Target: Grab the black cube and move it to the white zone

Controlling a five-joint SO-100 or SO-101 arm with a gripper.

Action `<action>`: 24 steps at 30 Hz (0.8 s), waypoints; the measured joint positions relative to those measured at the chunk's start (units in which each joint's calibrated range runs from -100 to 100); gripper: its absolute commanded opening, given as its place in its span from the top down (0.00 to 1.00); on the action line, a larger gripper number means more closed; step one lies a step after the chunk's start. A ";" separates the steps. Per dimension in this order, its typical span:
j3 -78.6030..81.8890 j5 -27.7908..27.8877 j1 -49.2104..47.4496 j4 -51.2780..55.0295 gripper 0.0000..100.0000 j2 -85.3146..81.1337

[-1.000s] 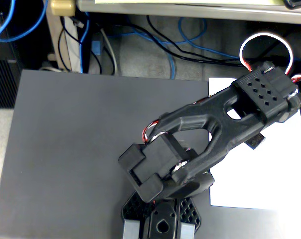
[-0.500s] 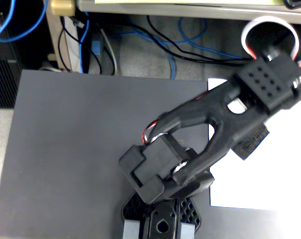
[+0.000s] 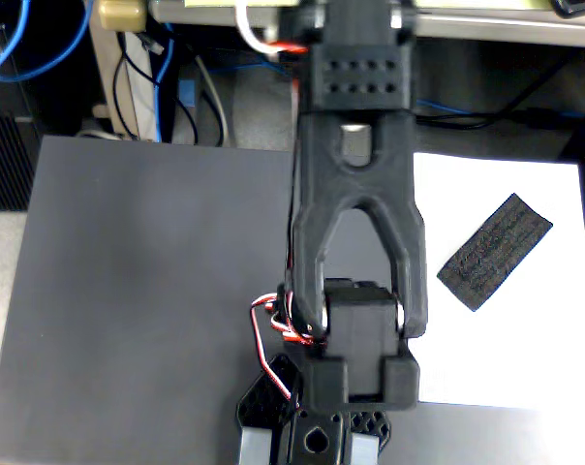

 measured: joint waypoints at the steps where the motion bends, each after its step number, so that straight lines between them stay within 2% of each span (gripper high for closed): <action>1: 0.00 -1.78 -2.44 -0.34 0.71 0.00; 7: 0.18 -9.34 -12.33 -3.34 0.72 0.00; 13: 21.21 -10.81 -9.75 -16.17 0.72 0.00; 18: 31.35 -13.01 -7.90 -23.36 0.72 0.00; 24: 47.44 -13.11 -8.12 -35.69 0.72 0.00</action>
